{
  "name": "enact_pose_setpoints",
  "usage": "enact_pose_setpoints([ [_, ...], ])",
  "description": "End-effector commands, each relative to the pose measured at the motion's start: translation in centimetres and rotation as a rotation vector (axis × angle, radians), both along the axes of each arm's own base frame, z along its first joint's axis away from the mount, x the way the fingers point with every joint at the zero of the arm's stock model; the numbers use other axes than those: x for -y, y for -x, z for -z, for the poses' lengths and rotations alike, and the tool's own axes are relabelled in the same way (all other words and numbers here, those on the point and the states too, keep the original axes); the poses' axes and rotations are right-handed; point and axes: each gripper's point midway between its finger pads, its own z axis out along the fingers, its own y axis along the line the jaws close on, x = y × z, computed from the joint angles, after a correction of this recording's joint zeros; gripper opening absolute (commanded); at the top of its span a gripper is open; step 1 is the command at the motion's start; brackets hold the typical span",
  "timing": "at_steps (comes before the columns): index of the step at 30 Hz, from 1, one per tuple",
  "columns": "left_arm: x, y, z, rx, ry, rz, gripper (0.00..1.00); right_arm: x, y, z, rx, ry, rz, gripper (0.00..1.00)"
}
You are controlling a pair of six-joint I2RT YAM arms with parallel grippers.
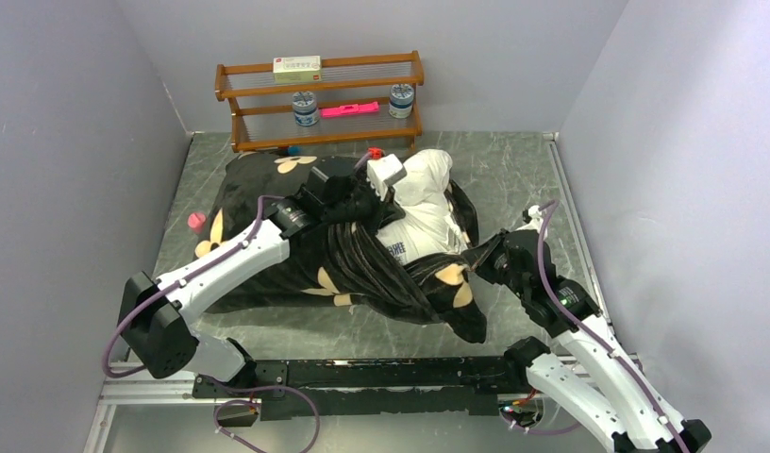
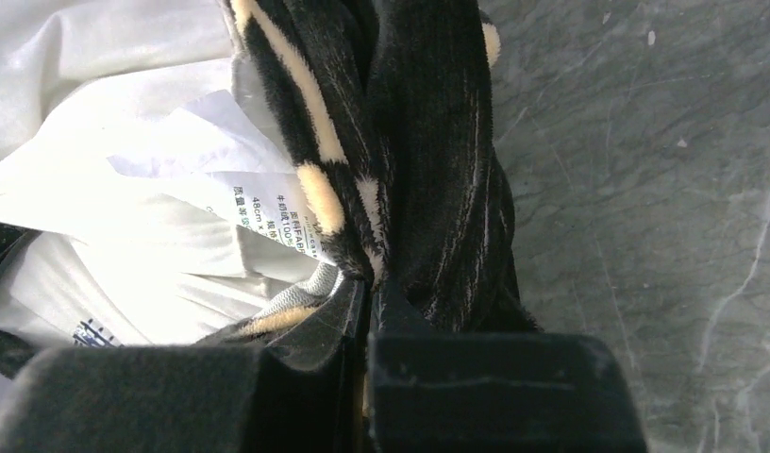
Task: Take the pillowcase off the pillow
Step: Remove the pillow from the pillowcase.
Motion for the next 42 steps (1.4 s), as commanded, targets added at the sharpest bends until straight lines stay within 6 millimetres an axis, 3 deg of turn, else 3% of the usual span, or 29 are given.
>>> enact_pose_setpoints([
  [1,-7.9,-6.6,-7.5,0.153,0.136,-0.386,0.05,5.3,3.2,5.8,-0.204,0.219,0.146,0.0],
  [11,-10.7,-8.4,-11.4,0.178,0.221,-0.458,0.05,5.9,3.3,8.3,-0.316,0.3,0.176,0.0],
  [16,-11.7,-9.1,-12.7,0.194,0.238,-0.485,0.05,5.2,3.1,8.9,-0.312,0.281,0.14,0.0],
  [19,-9.9,-8.0,-12.9,0.202,0.252,-0.356,0.05,3.7,2.6,8.9,-0.282,0.258,0.046,0.0],
  [22,-7.8,-5.8,-12.0,0.183,0.27,-0.181,0.05,1.8,1.6,7.5,-0.182,0.186,-0.033,0.0],
  [28,-4.5,-1.1,-10.7,0.237,0.232,0.055,0.36,-0.4,0.2,3.5,0.042,0.094,-0.14,0.0],
  [35,0.3,4.9,-8.0,0.325,0.14,0.282,0.74,-0.6,0.0,2.7,0.079,0.11,-0.169,0.0],
  [37,1.7,6.6,-7.4,0.347,0.118,0.35,0.94,-0.4,0.1,2.7,0.087,0.107,-0.163,0.0],
  [42,4.9,11.3,-4.5,0.405,0.059,0.541,0.96,-0.3,0.5,2.5,0.116,0.084,-0.159,0.0],
])
